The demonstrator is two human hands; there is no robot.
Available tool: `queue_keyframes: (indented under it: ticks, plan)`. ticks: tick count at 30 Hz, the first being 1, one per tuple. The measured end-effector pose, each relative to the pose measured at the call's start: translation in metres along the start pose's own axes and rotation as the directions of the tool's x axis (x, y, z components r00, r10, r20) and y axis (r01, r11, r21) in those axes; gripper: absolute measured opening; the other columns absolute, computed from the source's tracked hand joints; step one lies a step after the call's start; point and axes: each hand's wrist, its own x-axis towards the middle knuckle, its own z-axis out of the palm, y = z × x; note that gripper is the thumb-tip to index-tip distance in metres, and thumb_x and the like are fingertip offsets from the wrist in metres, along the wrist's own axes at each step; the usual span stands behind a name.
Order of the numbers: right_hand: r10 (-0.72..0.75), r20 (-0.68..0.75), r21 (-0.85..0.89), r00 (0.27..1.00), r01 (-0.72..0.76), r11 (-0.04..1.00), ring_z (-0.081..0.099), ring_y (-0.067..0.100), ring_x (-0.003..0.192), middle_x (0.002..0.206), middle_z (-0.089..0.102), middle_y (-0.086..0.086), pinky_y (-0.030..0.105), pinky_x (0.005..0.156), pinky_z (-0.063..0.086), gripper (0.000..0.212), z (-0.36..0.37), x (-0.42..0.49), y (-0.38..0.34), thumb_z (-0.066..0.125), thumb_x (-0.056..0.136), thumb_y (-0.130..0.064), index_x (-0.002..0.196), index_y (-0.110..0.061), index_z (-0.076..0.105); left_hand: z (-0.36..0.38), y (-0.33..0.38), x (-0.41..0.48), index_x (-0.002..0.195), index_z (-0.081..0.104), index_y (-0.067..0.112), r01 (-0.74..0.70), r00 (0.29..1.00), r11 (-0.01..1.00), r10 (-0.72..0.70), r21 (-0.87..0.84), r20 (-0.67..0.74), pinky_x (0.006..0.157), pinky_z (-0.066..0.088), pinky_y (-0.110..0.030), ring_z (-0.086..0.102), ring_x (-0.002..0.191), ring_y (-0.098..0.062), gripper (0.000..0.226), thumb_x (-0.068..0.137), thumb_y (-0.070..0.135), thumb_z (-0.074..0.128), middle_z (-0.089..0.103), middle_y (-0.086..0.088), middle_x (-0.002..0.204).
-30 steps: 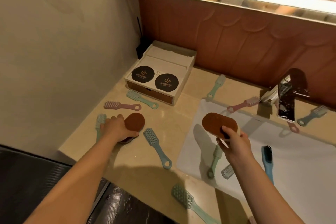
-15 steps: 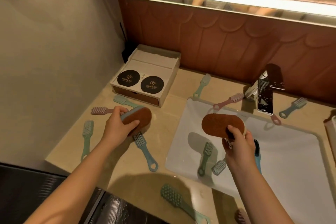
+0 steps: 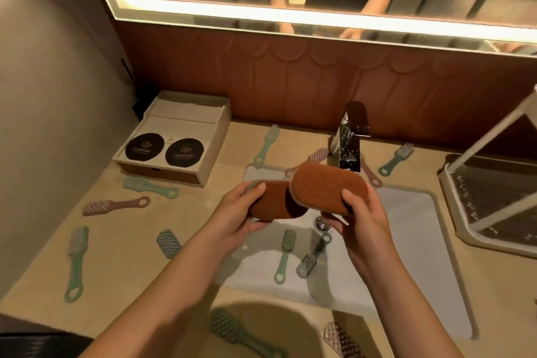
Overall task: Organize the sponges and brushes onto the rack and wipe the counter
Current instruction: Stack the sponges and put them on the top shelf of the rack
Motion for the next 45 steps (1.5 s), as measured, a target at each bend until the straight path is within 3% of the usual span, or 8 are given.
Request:
queue_keyframes:
  ticks: [9, 13, 21, 25, 29, 33, 38, 45]
  plan:
    - [-0.146, 0.023, -0.18, 0.989, 0.148, 0.973, 0.059, 0.011, 0.107, 0.111, 0.065, -0.002, 0.025, 0.086, 0.046, 0.023, -0.051, -0.002, -0.008, 0.048, 0.095, -0.021, 0.113, -0.031, 0.058, 0.082, -0.018, -0.004, 0.125, 0.049, 0.013, 0.062, 0.978, 0.998, -0.057, -0.017, 0.199, 0.071, 0.057, -0.035, 0.061, 0.096, -0.019, 0.031, 0.099, 0.028, 0.04, 0.06, -0.012, 0.114]
    - [-0.17, 0.012, -0.197, 0.985, 0.169, 0.966, 0.059, 0.005, 0.105, 0.112, 0.064, -0.006, 0.016, 0.078, 0.045, 0.025, -0.07, -0.002, -0.014, 0.047, 0.095, -0.022, 0.118, -0.029, 0.055, 0.106, -0.023, -0.006, 0.126, 0.052, 0.013, 0.089, 0.974, 0.995, -0.079, -0.036, 0.211, 0.075, 0.057, -0.037, 0.061, 0.106, -0.019, 0.043, 0.099, 0.041, 0.032, 0.06, -0.014, 0.122]
    - [-0.191, 0.072, -0.254, 0.979, 0.203, 0.946, 0.056, 0.004, 0.111, 0.117, 0.063, -0.006, 0.018, 0.087, 0.042, 0.031, -0.092, 0.001, -0.022, 0.048, 0.093, -0.027, 0.124, -0.029, 0.053, 0.13, -0.028, -0.012, 0.113, 0.06, 0.017, 0.065, 0.951, 0.996, -0.082, 0.066, 0.297, 0.095, 0.049, -0.042, 0.061, 0.107, -0.022, 0.053, 0.097, 0.051, 0.023, 0.065, -0.013, 0.113]
    - [-0.184, 0.084, -0.296, 0.979, 0.201, 0.934, 0.054, 0.0, 0.107, 0.112, 0.061, -0.009, 0.014, 0.081, 0.042, 0.024, -0.093, 0.002, -0.025, 0.046, 0.094, -0.03, 0.117, -0.036, 0.051, 0.132, -0.025, -0.012, 0.117, 0.057, 0.017, 0.028, 0.933, 0.991, -0.073, 0.132, 0.352, 0.094, 0.05, -0.04, 0.06, 0.11, -0.023, 0.057, 0.091, 0.06, 0.03, 0.062, -0.013, 0.117]
    - [-0.18, 0.106, -0.31, 0.978, 0.205, 0.929, 0.055, 0.002, 0.107, 0.114, 0.06, -0.004, 0.017, 0.08, 0.044, 0.03, -0.093, -0.001, -0.025, 0.047, 0.091, -0.033, 0.122, -0.032, 0.05, 0.13, -0.03, -0.012, 0.128, 0.041, 0.022, -0.082, 0.923, 0.964, -0.023, 0.254, 0.384, 0.094, 0.052, -0.039, 0.058, 0.11, -0.022, 0.08, 0.062, 0.06, 0.067, 0.055, -0.009, 0.12]
    - [-0.201, 0.094, -0.356, 0.975, 0.221, 0.908, 0.05, 0.001, 0.112, 0.126, 0.048, -0.007, 0.012, 0.082, 0.046, 0.034, -0.098, -0.004, -0.025, 0.051, 0.093, -0.031, 0.126, -0.034, 0.048, 0.128, -0.033, -0.012, 0.118, 0.045, 0.032, -0.233, 0.934, 0.924, 0.126, 0.303, 0.333, 0.087, 0.055, -0.036, 0.064, 0.103, -0.021, 0.07, 0.056, 0.043, 0.077, 0.059, -0.007, 0.117]
    - [-0.031, 0.162, -0.124, 0.986, 0.052, 0.991, 0.061, 0.018, 0.103, 0.117, 0.057, 0.001, 0.033, 0.081, 0.054, 0.045, -0.097, -0.001, -0.041, 0.061, 0.082, -0.036, 0.126, -0.039, 0.049, 0.129, -0.024, -0.018, 0.122, 0.046, 0.029, -0.319, 0.902, 0.89, 0.181, 0.324, 0.392, 0.08, 0.057, -0.03, 0.062, 0.103, -0.019, 0.061, 0.066, 0.035, 0.071, 0.058, -0.003, 0.114]
    - [-0.092, 0.135, -0.254, 0.987, 0.124, 0.959, 0.062, 0.018, 0.105, 0.115, 0.062, 0.005, 0.032, 0.088, 0.055, 0.064, -0.093, 0.008, -0.055, 0.067, 0.072, -0.051, 0.127, -0.025, 0.051, 0.136, -0.014, -0.02, 0.114, 0.053, 0.028, -0.316, 0.916, 0.87, 0.176, 0.379, 0.36, 0.08, 0.058, -0.039, 0.064, 0.097, -0.019, 0.045, 0.075, 0.035, 0.073, 0.061, -0.003, 0.108]
